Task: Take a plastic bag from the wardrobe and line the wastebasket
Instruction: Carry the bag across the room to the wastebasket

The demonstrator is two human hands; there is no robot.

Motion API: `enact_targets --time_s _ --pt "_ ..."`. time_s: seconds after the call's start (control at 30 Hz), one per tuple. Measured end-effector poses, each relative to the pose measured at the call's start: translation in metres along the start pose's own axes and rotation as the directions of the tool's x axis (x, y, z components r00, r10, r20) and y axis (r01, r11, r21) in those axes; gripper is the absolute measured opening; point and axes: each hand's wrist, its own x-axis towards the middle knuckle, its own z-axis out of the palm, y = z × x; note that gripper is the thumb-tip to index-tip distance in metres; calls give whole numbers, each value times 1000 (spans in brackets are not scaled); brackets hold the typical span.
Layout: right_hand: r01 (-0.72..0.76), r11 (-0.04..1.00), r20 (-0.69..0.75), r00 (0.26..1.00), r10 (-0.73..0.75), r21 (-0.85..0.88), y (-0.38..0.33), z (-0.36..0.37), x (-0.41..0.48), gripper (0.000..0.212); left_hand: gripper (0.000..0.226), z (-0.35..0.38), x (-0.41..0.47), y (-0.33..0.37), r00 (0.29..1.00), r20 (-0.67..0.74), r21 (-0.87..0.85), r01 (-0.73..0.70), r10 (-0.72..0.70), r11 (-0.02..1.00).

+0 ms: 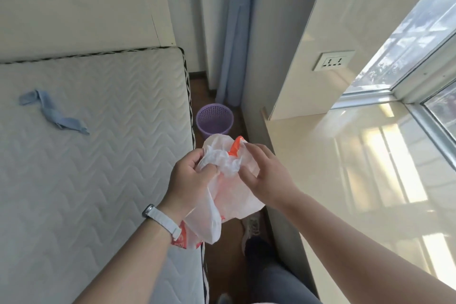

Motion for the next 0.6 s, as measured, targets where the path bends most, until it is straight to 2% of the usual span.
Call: enact_targets --time_s 0.1,0.2,0.4,0.6 --pt "13 999 28 1000 -14 40 19 -2 52 54 24 8 47 11 1000 -19 37 11 -10 999" --pt "20 996 55 998 -25 82 37 -11 106 53 12 18 98 24 997 -46 58 69 -66 996" --pt "45 994 102 993 -55 100 71 -29 202 54 12 34 196 42 994 -51 120 103 -97 988" --pt "24 990 110 993 -39 141 80 -37 268 51 6 34 259 55 992 -55 110 121 -116 986"
